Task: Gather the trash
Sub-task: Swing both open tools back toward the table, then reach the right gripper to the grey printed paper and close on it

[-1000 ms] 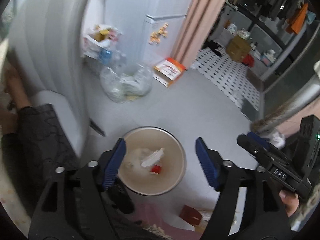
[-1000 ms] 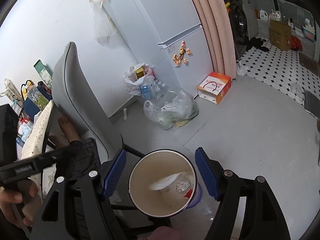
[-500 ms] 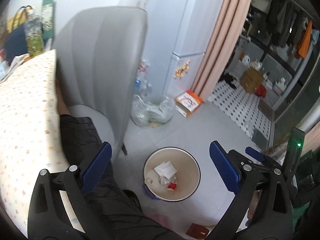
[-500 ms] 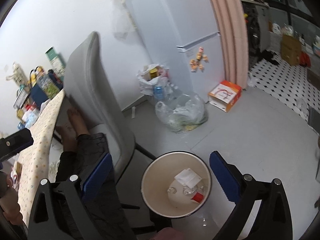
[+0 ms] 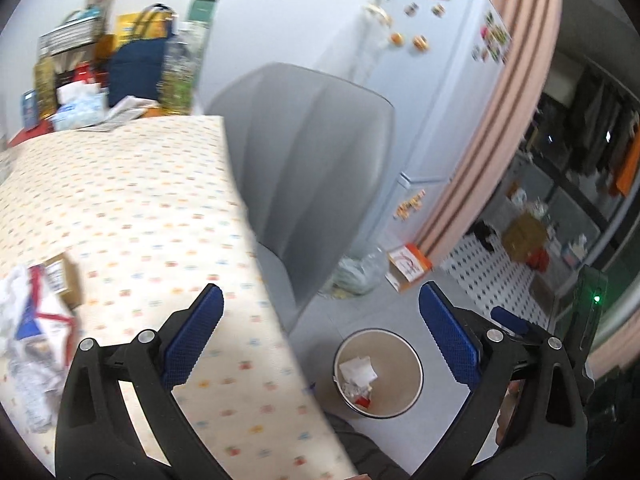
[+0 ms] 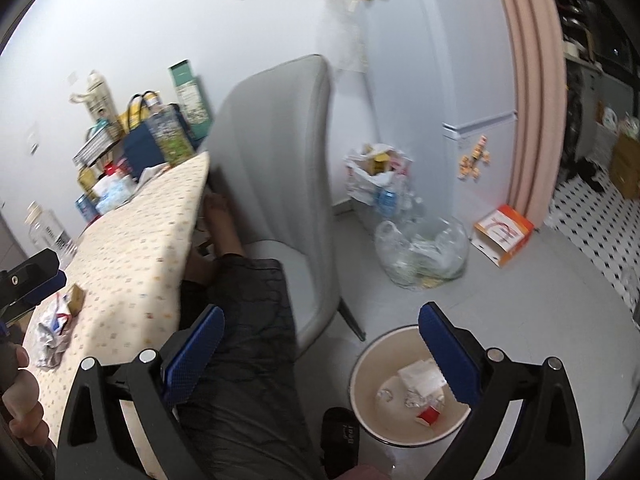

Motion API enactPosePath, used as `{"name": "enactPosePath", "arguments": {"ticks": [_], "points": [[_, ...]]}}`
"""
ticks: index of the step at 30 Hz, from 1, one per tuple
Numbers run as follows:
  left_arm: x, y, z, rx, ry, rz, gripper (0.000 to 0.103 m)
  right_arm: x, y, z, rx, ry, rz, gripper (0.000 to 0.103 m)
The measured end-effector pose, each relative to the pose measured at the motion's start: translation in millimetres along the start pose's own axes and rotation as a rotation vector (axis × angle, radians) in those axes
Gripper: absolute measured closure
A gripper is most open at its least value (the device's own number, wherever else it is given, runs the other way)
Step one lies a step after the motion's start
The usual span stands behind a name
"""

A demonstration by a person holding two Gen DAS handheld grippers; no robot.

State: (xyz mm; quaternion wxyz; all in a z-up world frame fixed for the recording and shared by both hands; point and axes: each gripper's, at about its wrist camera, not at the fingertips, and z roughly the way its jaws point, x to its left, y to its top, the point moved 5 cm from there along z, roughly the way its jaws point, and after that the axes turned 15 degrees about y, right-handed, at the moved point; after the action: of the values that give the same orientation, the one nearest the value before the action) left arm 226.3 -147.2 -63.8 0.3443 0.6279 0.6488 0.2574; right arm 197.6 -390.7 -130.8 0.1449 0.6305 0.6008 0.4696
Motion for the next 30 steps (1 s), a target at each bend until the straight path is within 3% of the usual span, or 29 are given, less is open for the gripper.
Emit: {"name": "enactPosePath", "arguments": {"ticks": [10, 22, 30], "points": [[73.0, -10.6, -34.9, -0.072, 0.05, -0.132, 0.006, 82.3, 0.8, 12.7, 0.042, 0.079, -0.116, 0.007], [171.3, -18.1, -68.2, -0.139, 0.228, -0.346, 0.006, 157.4, -3.6, 34.9, 0.083, 0.165, -0.216, 0.007], [222.8, -27.1, -94.3, -0.184, 0.238, -0.397, 0.006, 208.8, 10.0, 46.4, 0.08, 0.237, -0.293, 0.007]]}}
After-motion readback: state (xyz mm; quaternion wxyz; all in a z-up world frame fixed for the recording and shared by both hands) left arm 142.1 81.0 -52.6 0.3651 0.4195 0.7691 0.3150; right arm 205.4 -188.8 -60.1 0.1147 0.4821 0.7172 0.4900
